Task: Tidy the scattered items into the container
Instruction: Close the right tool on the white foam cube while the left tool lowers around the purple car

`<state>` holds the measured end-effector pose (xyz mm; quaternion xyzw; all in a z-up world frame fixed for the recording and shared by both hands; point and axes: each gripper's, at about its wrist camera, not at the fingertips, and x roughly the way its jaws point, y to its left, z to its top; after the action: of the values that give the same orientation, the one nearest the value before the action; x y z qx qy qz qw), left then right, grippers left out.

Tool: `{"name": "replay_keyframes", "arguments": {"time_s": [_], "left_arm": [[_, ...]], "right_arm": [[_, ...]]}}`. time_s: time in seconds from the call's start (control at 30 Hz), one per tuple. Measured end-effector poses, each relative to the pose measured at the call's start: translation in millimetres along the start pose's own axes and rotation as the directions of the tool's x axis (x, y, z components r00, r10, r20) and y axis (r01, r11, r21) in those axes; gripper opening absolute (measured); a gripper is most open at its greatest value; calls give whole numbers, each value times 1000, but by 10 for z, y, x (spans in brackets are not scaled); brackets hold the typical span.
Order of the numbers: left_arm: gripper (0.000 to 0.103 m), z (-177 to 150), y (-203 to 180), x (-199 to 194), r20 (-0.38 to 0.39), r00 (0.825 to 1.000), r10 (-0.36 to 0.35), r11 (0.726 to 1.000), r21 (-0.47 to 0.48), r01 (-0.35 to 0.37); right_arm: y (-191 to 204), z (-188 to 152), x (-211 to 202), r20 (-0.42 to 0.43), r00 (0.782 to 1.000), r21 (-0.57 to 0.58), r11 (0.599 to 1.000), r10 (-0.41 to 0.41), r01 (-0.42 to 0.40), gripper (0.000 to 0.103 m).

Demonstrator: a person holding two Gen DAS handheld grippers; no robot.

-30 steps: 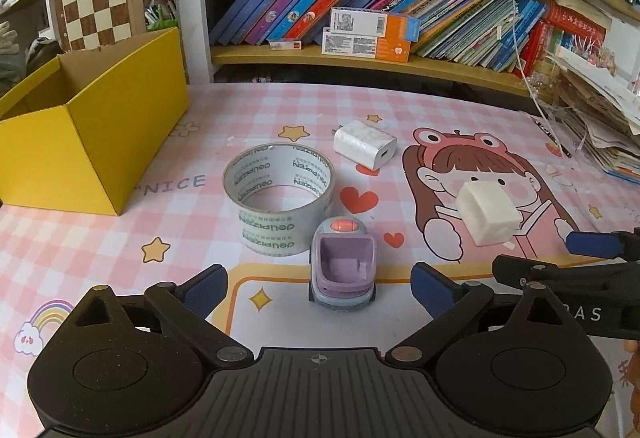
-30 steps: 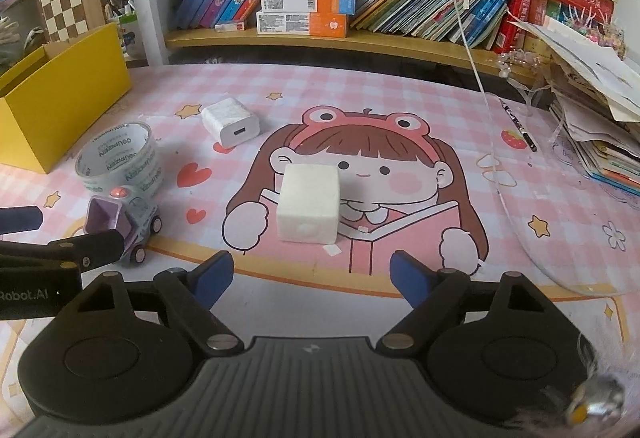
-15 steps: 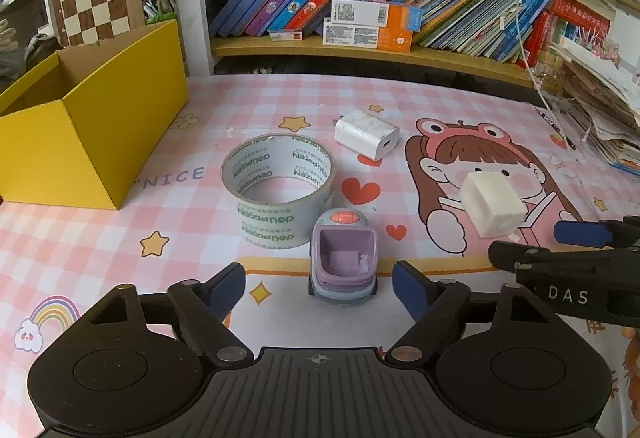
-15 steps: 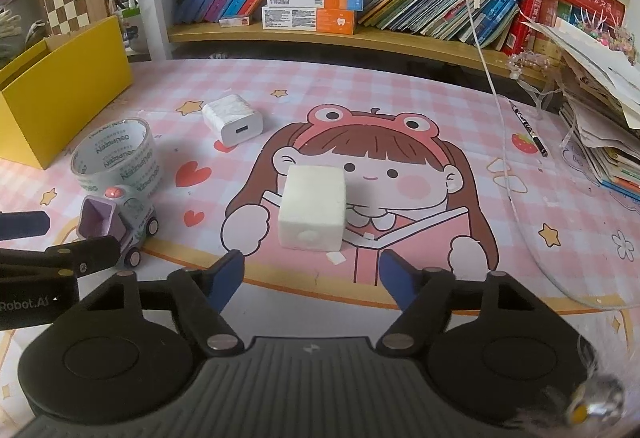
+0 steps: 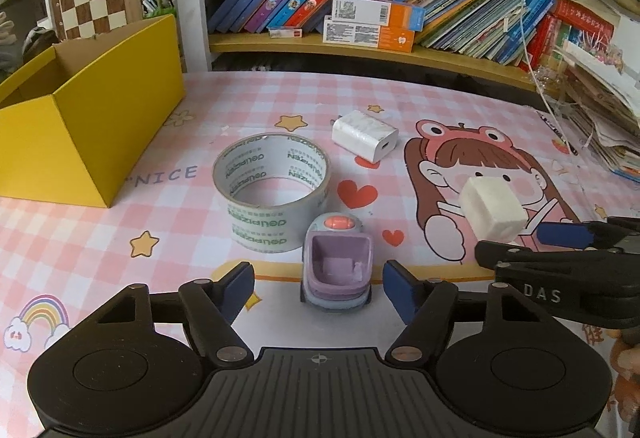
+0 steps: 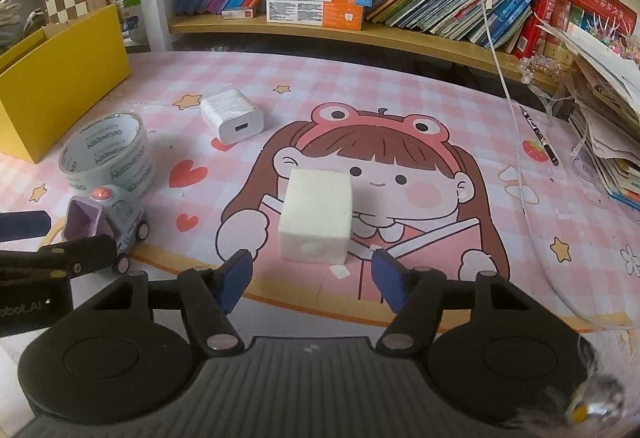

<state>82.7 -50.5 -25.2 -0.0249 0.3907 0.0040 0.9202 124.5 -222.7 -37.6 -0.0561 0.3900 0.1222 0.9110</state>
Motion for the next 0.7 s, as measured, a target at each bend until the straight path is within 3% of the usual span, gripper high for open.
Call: {"name": "replay_keyframes", "arguments": {"time_s": [0.47, 0.7], "left_arm": [[63, 10, -40, 87, -8, 1000, 4, 1000, 12, -4], [55, 18, -51, 119, -14, 1000, 5, 1000, 18, -4]], "right_arm": [[6, 45, 115, -1, 1000, -11, 1000, -9, 9, 58], [5, 80, 153, 9, 1000, -7, 1000, -19, 19, 56]]}}
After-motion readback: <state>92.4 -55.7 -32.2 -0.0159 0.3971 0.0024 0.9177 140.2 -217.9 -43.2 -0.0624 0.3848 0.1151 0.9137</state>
